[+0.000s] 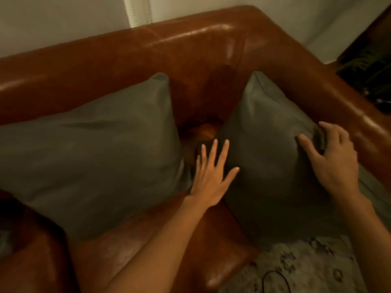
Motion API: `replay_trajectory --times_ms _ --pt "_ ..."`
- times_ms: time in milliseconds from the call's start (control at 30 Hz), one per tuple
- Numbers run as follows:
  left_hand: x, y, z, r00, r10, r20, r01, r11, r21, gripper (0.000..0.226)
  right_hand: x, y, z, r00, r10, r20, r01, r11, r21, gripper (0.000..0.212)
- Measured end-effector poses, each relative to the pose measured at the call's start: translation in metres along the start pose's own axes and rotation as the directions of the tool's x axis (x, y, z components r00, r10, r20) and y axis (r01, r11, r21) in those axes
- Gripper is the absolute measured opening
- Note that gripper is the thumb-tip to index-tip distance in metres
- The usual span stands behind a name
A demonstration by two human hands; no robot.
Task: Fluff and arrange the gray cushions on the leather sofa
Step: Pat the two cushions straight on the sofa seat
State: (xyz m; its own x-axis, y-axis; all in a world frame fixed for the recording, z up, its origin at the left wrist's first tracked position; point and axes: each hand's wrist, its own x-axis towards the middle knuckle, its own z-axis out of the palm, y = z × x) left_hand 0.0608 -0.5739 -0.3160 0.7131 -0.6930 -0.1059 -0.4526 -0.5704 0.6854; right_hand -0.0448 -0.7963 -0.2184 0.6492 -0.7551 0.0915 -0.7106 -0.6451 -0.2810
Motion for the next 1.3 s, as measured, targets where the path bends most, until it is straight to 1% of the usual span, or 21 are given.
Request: replay_trajectory --times_ms 67,167,233,300,367,400,500,600,667,733,833,900,967,1100,1167,1233,1300 --pt "0.008 0.022 0.018 0.995 -0.039 0.089 0.045 0.997 -0.065 0.072 0.000 0.012 0.001 0.998 0.013 0.057 -0.008 0.997 -0.076 0.076" --pt "0.012 0.031 0.031 0.990 -0.075 0.123 0.102 0.967 -0.234 0.072 -0.002 0.023 -0.001 0.993 0.029 0.113 -0.018 0.995 -0.094 0.081" --pt "0.010 0.027 0.031 0.983 -0.088 0.161 0.133 0.946 -0.295 0.073 -0.005 0.026 0.002 0.990 0.049 0.133 -0.035 0.994 -0.102 0.085" --pt "0.009 0.029 0.030 0.978 -0.098 0.183 0.142 0.959 -0.243 0.078 -0.007 0.025 0.004 0.997 0.032 0.073 -0.026 0.996 -0.081 0.088" --pt "0.007 0.037 0.032 0.981 -0.126 0.147 0.152 0.972 -0.181 0.084 -0.005 0.020 0.002 1.000 -0.013 -0.027 0.011 0.997 -0.074 0.084" --pt "0.005 0.042 0.033 0.984 -0.140 0.112 0.159 0.969 -0.189 0.087 -0.004 0.017 0.000 0.998 -0.041 -0.056 0.036 0.996 -0.078 0.079" --pt "-0.004 0.051 0.036 0.985 -0.171 -0.016 0.159 0.946 -0.283 0.097 -0.001 0.010 -0.007 0.989 -0.122 -0.079 0.115 0.990 -0.085 0.067" --pt "-0.012 0.057 0.037 0.985 -0.159 -0.070 0.135 0.955 -0.262 0.095 0.002 0.012 -0.013 0.987 -0.134 -0.085 0.130 0.990 -0.050 0.067" --pt "-0.014 0.061 0.036 0.989 -0.133 -0.063 0.119 0.973 -0.199 0.092 0.004 0.020 -0.012 0.993 -0.096 -0.072 0.097 0.995 0.009 0.068" --pt "-0.013 0.060 0.039 0.993 -0.119 -0.024 0.113 0.980 -0.163 0.089 0.001 0.032 -0.004 0.996 -0.053 -0.066 0.056 0.997 0.047 0.071" --pt "-0.017 0.055 0.056 0.992 -0.093 0.082 0.103 0.986 -0.128 0.088 -0.014 0.051 0.010 0.997 0.010 -0.077 -0.008 1.000 0.026 0.079" --pt "-0.020 0.055 0.066 0.991 -0.090 0.098 0.100 0.990 -0.099 0.088 -0.022 0.057 0.013 0.996 0.028 -0.089 -0.025 0.999 0.034 0.085" --pt "-0.019 0.055 0.070 0.992 -0.104 0.067 0.110 0.990 -0.092 0.087 -0.021 0.053 0.008 0.993 -0.003 -0.120 0.009 0.999 0.047 0.085" --pt "-0.021 0.053 0.074 0.989 -0.146 -0.020 0.141 0.976 -0.164 0.086 -0.006 0.038 0.002 0.961 -0.208 -0.182 0.207 0.978 -0.025 0.071" --pt "-0.023 0.055 0.078 0.984 -0.180 -0.015 0.173 0.964 -0.201 0.088 -0.001 0.035 0.000 0.950 -0.264 -0.169 0.258 0.965 -0.058 0.067" --pt "-0.020 0.061 0.080 0.983 -0.182 0.009 0.180 0.964 -0.196 0.087 0.004 0.037 -0.004 0.956 -0.249 -0.153 0.244 0.969 -0.045 0.067" --pt "-0.016 0.066 0.079 0.985 -0.170 0.025 0.172 0.968 -0.181 0.086 0.009 0.038 -0.006 0.972 -0.200 -0.120 0.198 0.980 -0.027 0.064"
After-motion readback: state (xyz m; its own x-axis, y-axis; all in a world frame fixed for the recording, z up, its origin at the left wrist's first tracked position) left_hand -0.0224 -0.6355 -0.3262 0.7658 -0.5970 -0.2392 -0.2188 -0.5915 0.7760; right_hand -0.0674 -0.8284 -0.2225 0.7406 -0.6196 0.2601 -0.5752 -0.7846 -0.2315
